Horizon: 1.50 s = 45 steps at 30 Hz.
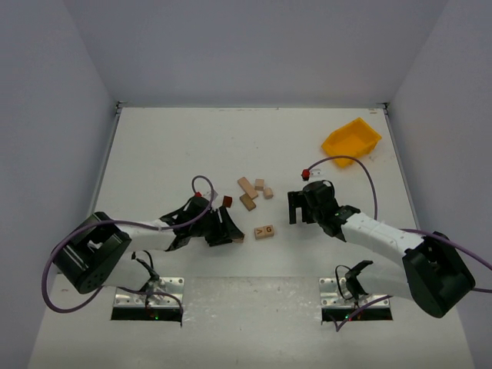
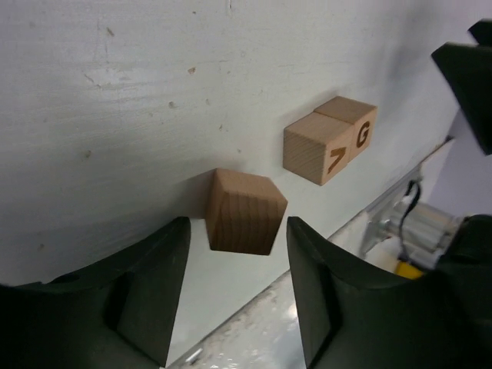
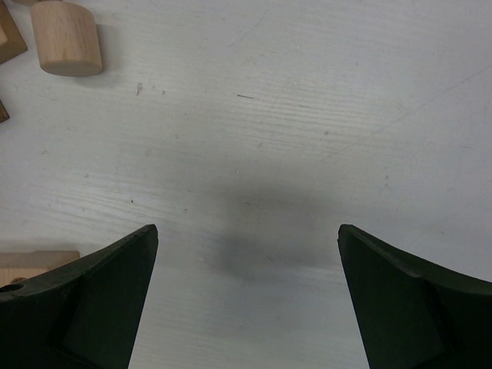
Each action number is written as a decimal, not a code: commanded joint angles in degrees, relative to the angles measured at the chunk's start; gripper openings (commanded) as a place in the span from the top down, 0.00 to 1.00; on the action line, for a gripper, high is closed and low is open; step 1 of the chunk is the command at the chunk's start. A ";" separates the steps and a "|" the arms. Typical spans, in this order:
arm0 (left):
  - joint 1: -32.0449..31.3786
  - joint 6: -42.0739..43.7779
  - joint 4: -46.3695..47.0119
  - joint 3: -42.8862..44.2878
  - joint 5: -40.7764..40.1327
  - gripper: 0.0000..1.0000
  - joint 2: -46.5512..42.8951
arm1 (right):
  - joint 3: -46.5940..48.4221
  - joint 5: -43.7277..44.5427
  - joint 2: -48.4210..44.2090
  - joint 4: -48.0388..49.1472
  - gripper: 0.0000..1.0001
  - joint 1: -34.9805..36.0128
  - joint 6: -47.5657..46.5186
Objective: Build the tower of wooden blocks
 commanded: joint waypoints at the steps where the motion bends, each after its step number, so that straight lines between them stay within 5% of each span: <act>1: 0.21 0.10 -7.20 -0.05 -4.25 0.38 -2.75 | 1.84 1.56 -1.27 1.09 0.01 -0.35 0.48; 3: 0.21 0.19 -8.51 -0.10 -5.00 0.28 -3.82 | 1.75 1.28 -1.33 1.20 0.01 -0.37 0.51; 10: 0.21 0.19 -10.81 -0.04 -6.77 0.30 -4.71 | 1.66 0.98 -1.35 1.37 0.01 -0.35 0.51; 13: 0.21 0.71 -11.16 0.39 -6.77 0.38 -4.89 | 1.66 0.89 -1.27 1.46 0.01 -0.43 0.51; 18: -0.59 0.87 -13.94 0.99 -8.50 0.75 -6.22 | 2.01 0.49 -0.97 1.00 0.01 -0.43 0.15; 20: -0.67 0.52 -15.17 0.67 -8.97 0.81 -7.28 | 2.01 -0.01 -0.74 0.85 0.01 -0.43 0.10; 31: -1.37 1.51 -17.76 -0.49 -9.50 0.84 -13.68 | 2.27 -0.78 0.14 1.11 0.01 -0.35 -0.28; 45: -4.10 0.36 -10.55 2.47 -8.67 0.86 -6.79 | 2.18 -0.42 -0.04 1.11 0.01 -0.35 -0.29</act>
